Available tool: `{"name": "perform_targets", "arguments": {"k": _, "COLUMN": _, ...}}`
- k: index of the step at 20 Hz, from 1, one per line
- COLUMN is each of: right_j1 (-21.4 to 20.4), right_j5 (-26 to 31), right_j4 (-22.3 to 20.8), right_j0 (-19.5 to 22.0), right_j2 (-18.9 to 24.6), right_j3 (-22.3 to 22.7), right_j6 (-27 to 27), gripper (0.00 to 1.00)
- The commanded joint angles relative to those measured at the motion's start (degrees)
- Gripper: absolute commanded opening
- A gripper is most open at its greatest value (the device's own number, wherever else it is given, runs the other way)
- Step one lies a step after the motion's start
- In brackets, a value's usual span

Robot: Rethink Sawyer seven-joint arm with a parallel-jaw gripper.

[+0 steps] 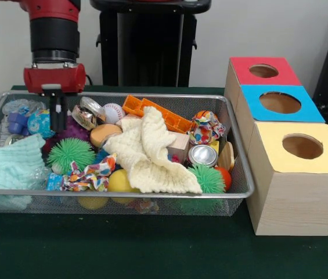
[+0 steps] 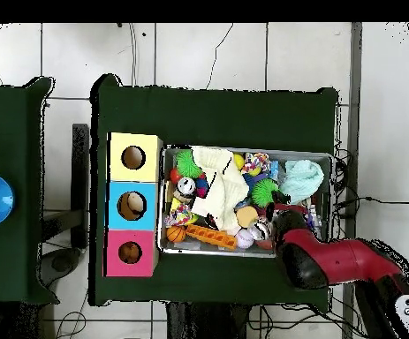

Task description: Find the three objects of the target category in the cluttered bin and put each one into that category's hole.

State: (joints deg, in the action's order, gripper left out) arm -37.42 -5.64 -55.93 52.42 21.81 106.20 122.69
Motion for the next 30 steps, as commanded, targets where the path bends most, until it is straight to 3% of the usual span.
{"name": "perform_targets", "arguments": {"k": 1, "right_j1": -1.9, "right_j5": 1.4, "right_j4": -3.9, "right_j0": -1.8, "right_j2": 1.9, "right_j3": 5.3, "right_j6": -0.2, "gripper": 0.00}}
{"name": "perform_targets", "arguments": {"k": 9, "right_j1": -0.9, "right_j5": -8.4, "right_j4": -0.6, "right_j0": -10.6, "right_j2": -10.8, "right_j3": 5.6, "right_j6": 2.5, "gripper": 0.00}}
{"name": "perform_targets", "arguments": {"k": 17, "right_j1": 1.8, "right_j5": -13.5, "right_j4": 1.2, "right_j0": -15.2, "right_j2": -17.1, "right_j3": 5.5, "right_j6": 2.7, "gripper": 0.00}}
{"name": "perform_targets", "arguments": {"k": 23, "right_j1": -0.3, "right_j5": -9.0, "right_j4": -0.5, "right_j0": -14.7, "right_j2": -15.1, "right_j3": 6.8, "right_j6": 3.9, "gripper": 0.00}}
{"name": "perform_targets", "arguments": {"k": 30, "right_j1": -2.2, "right_j5": -8.9, "right_j4": -0.9, "right_j0": -14.4, "right_j2": -16.0, "right_j3": 9.4, "right_j6": 4.1, "gripper": 0.00}}
